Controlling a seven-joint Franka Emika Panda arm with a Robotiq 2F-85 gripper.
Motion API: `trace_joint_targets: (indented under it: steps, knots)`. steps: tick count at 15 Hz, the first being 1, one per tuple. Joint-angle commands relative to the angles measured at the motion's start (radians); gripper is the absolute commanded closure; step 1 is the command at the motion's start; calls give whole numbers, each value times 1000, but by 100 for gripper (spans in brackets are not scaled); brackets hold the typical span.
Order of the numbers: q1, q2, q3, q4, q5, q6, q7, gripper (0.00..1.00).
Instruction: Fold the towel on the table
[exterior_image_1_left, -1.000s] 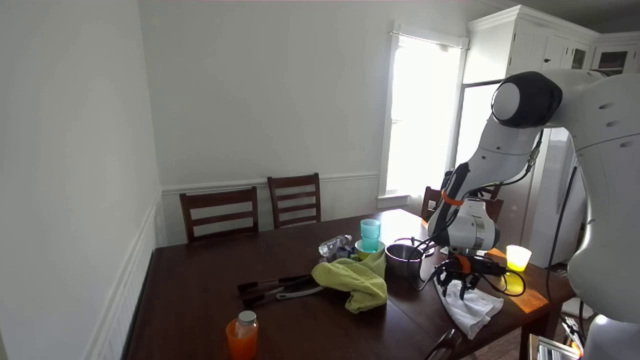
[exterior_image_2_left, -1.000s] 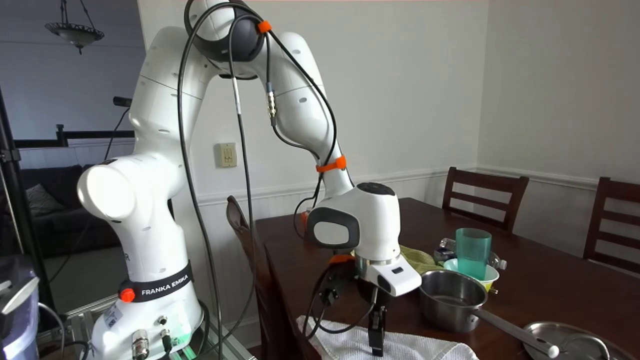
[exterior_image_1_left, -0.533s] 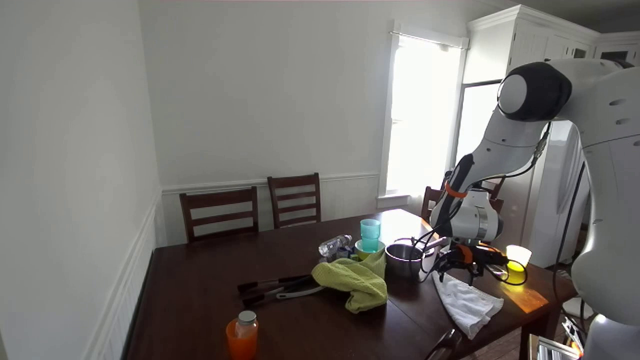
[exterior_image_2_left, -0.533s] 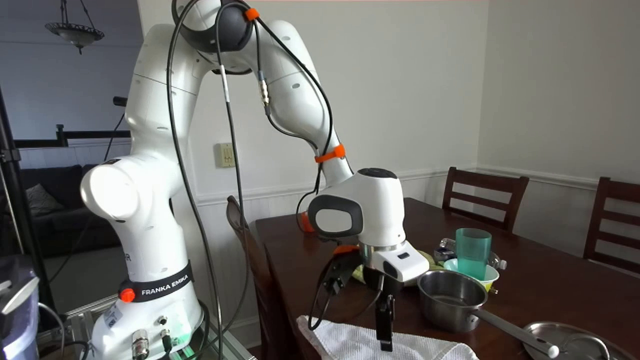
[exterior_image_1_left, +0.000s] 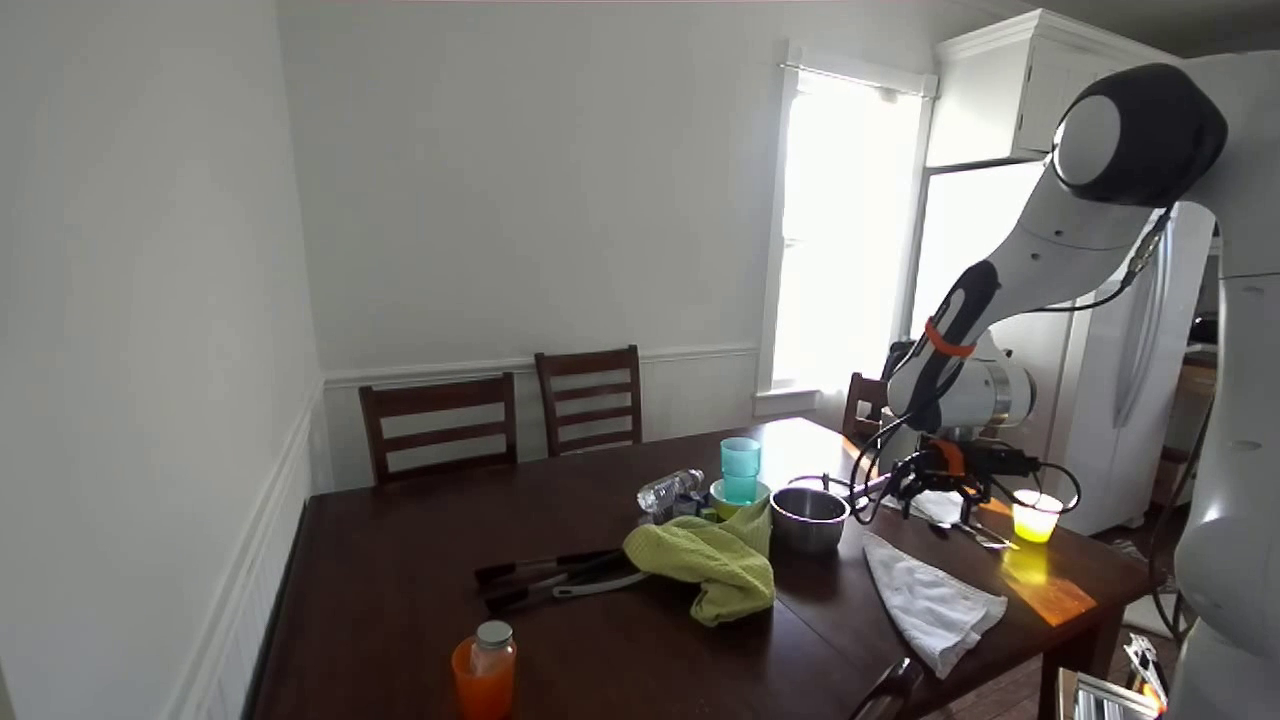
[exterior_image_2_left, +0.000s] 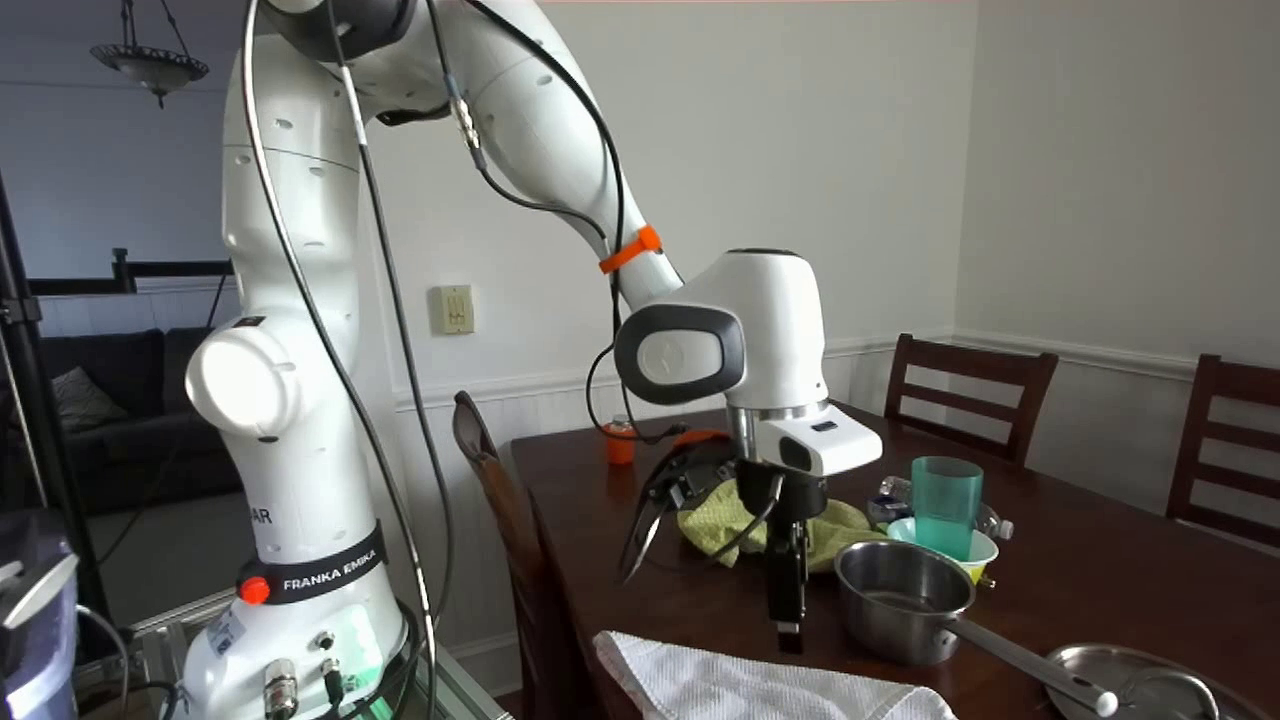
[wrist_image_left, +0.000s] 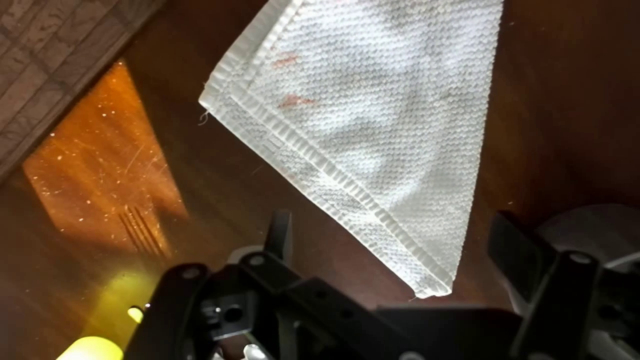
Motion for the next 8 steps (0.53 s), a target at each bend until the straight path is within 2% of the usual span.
trace_joint_targets:
  steps: [1, 4, 8]
  knots:
    - [38, -116, -57, 6, -160, -129, 134, 0]
    - [23, -186, -32, 19, -225, -209, 187, 0]
    - [3, -256, 7, 25, -252, -278, 220, 0]
